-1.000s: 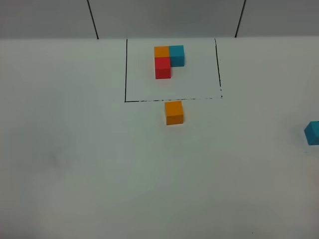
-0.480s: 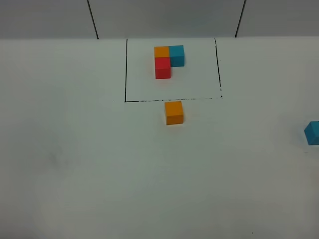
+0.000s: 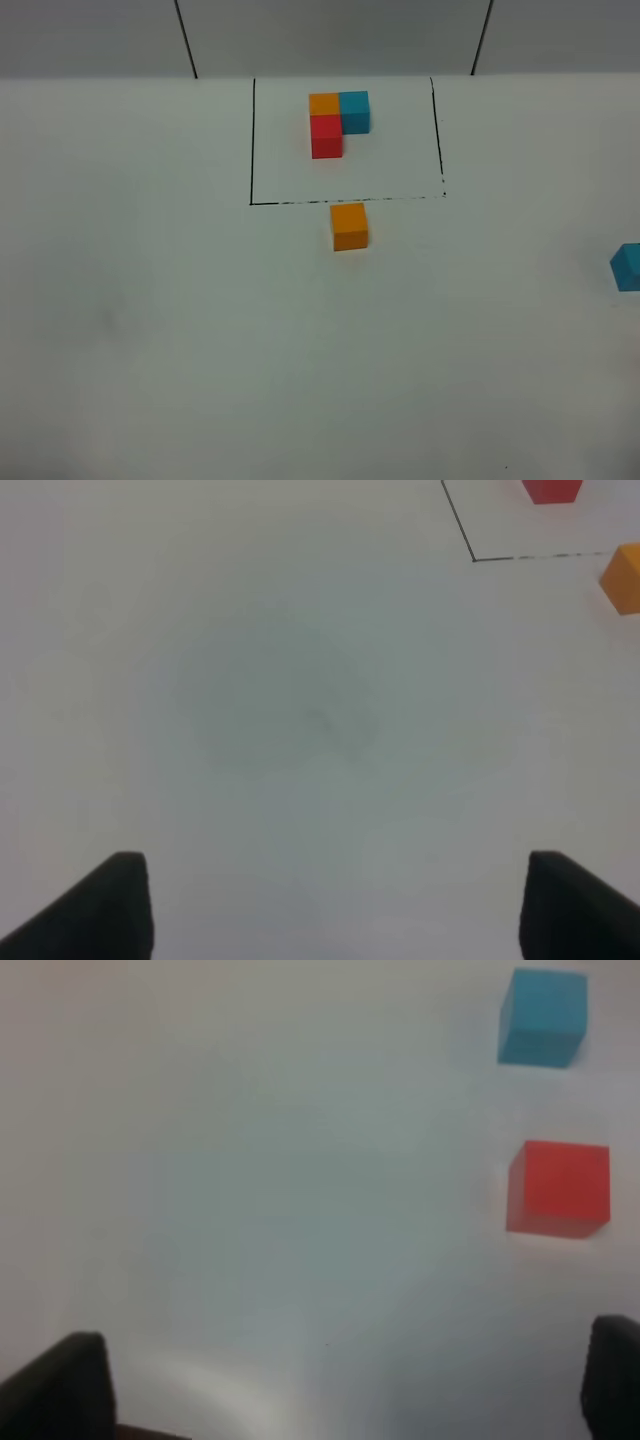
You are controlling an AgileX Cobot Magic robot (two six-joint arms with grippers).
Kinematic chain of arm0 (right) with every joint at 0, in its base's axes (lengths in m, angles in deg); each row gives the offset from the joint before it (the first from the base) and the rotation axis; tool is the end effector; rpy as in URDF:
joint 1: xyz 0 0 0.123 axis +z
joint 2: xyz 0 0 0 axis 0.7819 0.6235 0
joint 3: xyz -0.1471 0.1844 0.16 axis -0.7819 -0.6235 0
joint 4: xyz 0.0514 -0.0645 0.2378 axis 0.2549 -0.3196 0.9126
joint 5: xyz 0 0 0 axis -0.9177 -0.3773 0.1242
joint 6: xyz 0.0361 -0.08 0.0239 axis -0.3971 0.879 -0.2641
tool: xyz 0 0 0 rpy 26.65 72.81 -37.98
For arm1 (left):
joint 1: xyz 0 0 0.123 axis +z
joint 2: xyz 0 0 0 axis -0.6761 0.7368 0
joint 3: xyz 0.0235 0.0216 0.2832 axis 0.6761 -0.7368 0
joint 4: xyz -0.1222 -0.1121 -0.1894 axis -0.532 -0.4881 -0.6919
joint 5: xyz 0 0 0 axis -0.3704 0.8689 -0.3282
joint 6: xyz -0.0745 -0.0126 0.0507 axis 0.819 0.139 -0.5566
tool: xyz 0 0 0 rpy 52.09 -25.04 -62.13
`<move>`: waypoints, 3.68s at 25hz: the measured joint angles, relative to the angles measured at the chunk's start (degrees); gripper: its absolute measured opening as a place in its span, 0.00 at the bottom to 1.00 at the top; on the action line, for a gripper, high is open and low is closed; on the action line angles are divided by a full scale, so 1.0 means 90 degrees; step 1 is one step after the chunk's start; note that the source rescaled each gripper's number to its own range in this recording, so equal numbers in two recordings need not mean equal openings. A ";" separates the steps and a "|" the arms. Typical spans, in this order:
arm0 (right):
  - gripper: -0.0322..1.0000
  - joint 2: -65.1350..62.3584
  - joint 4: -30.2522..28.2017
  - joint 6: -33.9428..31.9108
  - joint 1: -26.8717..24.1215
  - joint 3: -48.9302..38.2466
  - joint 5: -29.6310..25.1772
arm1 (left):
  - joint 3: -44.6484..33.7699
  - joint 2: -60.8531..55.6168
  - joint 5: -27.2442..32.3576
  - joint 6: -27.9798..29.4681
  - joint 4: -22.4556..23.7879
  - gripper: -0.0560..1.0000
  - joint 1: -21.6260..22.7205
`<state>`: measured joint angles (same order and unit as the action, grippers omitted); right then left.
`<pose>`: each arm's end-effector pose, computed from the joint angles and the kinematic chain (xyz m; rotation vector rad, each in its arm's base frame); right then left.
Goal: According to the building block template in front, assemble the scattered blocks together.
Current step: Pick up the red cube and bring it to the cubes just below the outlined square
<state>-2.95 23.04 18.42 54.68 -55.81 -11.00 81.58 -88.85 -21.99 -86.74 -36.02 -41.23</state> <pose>0.0540 0.0105 0.2796 -0.1198 2.4286 0.1212 -0.0067 -0.0125 0.2792 0.0584 2.0335 -0.1281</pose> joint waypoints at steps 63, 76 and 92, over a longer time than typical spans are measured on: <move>0.05 0.8167 -0.0146 0.1360 -0.2462 0.0836 0.2939 | 0.0000 0.0000 0.0000 -0.0019 0.0000 0.64 0.0000; 0.05 0.5442 -0.0970 -0.3336 0.1201 0.0836 0.1140 | 0.0000 0.0000 0.0000 -0.0013 0.0000 0.64 0.0000; 0.05 0.8091 -0.0957 -0.4691 0.3730 0.2977 0.1060 | 0.0000 0.0000 0.0000 0.0002 0.0128 0.64 0.0000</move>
<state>69.87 14.43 -23.80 88.25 -29.02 -1.47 81.58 -88.85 -21.99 -86.72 -34.87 -41.23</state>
